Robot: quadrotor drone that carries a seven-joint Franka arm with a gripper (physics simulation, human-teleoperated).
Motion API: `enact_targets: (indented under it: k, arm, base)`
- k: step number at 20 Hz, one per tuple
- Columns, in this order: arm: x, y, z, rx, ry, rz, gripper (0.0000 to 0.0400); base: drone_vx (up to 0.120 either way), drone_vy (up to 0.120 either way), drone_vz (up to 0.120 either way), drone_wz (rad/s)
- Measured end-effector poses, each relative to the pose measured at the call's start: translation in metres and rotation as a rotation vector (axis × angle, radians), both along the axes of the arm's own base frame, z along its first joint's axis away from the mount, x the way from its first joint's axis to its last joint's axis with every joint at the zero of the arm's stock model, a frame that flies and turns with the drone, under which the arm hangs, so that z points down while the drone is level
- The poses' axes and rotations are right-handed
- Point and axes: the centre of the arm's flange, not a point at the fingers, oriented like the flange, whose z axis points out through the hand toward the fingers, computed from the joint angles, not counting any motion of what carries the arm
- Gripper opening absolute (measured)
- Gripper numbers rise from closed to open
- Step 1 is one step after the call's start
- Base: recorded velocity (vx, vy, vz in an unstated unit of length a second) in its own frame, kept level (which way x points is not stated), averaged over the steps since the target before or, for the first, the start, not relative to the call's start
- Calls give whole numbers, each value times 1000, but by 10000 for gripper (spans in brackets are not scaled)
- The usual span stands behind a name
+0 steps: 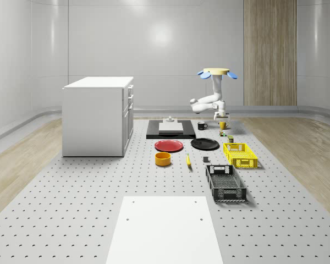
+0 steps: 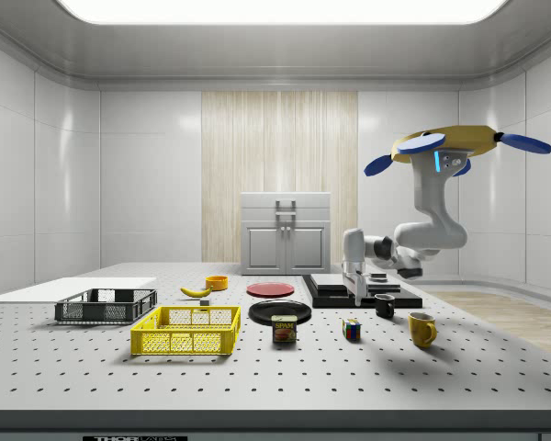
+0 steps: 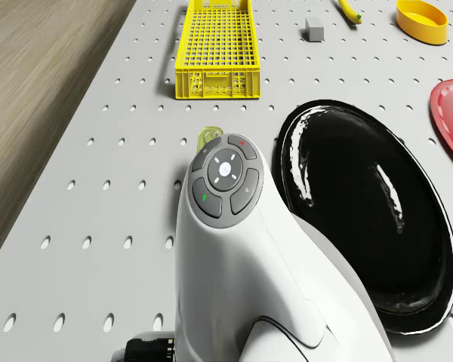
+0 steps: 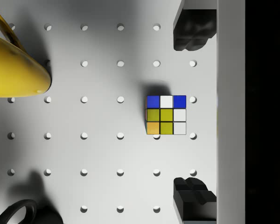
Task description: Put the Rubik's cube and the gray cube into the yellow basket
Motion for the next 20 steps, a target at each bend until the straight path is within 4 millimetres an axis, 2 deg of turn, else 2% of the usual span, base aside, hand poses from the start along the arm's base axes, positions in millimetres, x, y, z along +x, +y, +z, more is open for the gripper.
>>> enact_targets:
  k: [4,9,14,20]
  arm:
    - [0,0,0,0,0,0,400]
    - [0,0,0,0,0,0,400]
    - [0,0,2,0,0,0,400]
    - [0,0,24,0,0,0,400]
  base:
    - [0,0,-120,0]
    - [48,0,-120,0]
    - [0,0,-8,0]
    - [0,0,0,0]
